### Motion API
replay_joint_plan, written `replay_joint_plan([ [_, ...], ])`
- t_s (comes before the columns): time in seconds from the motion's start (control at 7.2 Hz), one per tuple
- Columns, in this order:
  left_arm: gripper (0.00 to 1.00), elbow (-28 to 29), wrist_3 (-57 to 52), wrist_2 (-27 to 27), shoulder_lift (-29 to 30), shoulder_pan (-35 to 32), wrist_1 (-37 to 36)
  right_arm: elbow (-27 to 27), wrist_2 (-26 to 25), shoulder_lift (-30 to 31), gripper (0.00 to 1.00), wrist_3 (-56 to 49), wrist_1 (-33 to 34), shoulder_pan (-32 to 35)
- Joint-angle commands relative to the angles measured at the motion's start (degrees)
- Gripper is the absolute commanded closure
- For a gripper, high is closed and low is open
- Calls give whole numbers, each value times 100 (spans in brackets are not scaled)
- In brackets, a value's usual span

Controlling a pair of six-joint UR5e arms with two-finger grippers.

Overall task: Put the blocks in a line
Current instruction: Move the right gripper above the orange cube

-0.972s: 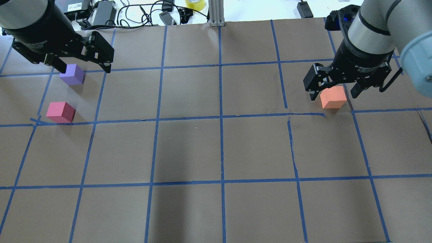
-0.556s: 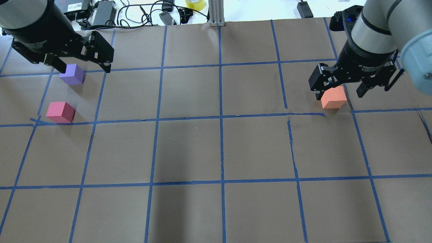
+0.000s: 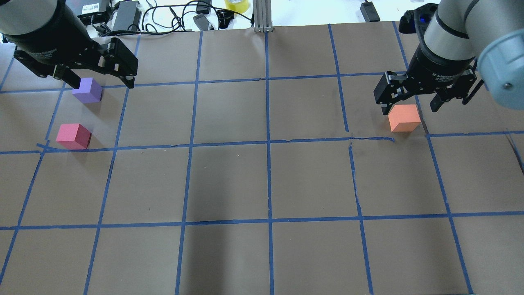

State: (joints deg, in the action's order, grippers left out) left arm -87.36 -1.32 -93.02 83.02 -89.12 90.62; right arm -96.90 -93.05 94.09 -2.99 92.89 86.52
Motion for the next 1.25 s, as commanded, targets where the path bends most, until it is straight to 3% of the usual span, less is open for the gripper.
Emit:
replay_joint_plan([
  [0.0, 0, 0, 0, 3, 3, 0, -1, 4, 15, -240, 0, -27, 115, -21],
  [0.28, 0, 0, 0, 3, 12, -9, -1, 13, 58, -592, 0, -410, 298, -501],
  [0.69, 0, 0, 0, 3, 12, -9, -1, 4, -11, -1557, 0, -1130, 1946, -697],
  [1.11, 0, 0, 0, 3, 12, 0, -9, 4, -11, -2507, 0, -1186, 2942, -838],
])
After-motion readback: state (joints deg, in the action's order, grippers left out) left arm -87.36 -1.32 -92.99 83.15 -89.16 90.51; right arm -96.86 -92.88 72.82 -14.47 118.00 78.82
